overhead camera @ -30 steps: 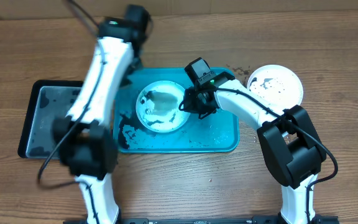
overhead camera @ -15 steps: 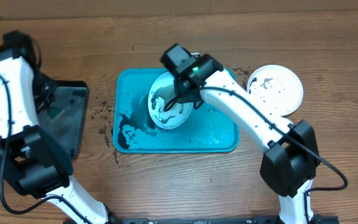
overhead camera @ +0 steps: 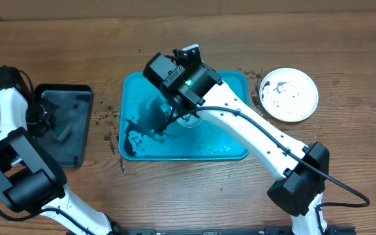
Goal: Clean dirty plates on tray and stack at the side
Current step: 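Lift the sponge away and drop it into the black basin, then lift the light blue plate with the right gripper toward the plate stack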
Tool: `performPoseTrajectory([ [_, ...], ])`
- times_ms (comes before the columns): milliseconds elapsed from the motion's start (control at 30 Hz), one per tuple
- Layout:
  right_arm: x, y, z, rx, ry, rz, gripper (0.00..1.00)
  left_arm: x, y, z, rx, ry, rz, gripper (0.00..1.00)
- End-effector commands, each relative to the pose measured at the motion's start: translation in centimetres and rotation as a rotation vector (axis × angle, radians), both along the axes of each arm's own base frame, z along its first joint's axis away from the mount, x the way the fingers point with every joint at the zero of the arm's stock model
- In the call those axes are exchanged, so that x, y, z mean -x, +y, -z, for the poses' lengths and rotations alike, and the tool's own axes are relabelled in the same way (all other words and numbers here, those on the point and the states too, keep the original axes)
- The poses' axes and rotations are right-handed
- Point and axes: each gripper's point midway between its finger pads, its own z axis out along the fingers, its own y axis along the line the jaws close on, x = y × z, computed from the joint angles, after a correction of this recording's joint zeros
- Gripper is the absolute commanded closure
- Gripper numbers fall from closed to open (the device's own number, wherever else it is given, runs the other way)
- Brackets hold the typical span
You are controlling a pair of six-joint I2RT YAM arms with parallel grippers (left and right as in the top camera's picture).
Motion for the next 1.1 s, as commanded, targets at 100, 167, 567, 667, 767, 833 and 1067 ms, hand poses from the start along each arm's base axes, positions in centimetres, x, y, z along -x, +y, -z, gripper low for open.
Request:
performPoseTrajectory([
  [100, -0.2, -1.1, -3.3, 0.011, -0.091, 0.015, 0.96, -0.8, -1.5, 1.3, 0.075, -0.047, 0.066, 0.16],
  [167, -0.2, -1.1, -3.3, 0.012, -0.09, 0.015, 0.96, -0.9, -1.4, 1.2, 0.068, -0.046, 0.088, 0.04],
  [567, -0.5, -2.3, -8.1, 0.315, -0.329, -0.017, 0.96, -3.6, -1.4, -5.9, 0.12, -0.148, 0.101, 0.0],
  [667, 0.2, -0.7, -10.2, 0.47, -0.391, -0.12, 0.96, -3.9, -1.9, -6.0, 0.145, -0.164, 0.105, 0.0],
  [767, 0.9, 1.1, -11.8, 0.555, -0.453, -0.181, 0.96, -3.9, -1.9, -6.0, 0.144, -0.163, 0.106, 0.0],
  [833, 1.4, 2.6, -13.1, 0.609, -0.497, -0.22, 0.96, -3.9, -1.9, -6.0, 0.144, -0.163, 0.106, 0.0],
  [1067, 1.7, 5.3, -14.2, 0.664, -0.514, -0.311, 0.96, -3.9, -1.9, -6.0, 0.144, -0.163, 0.106, 0.0],
])
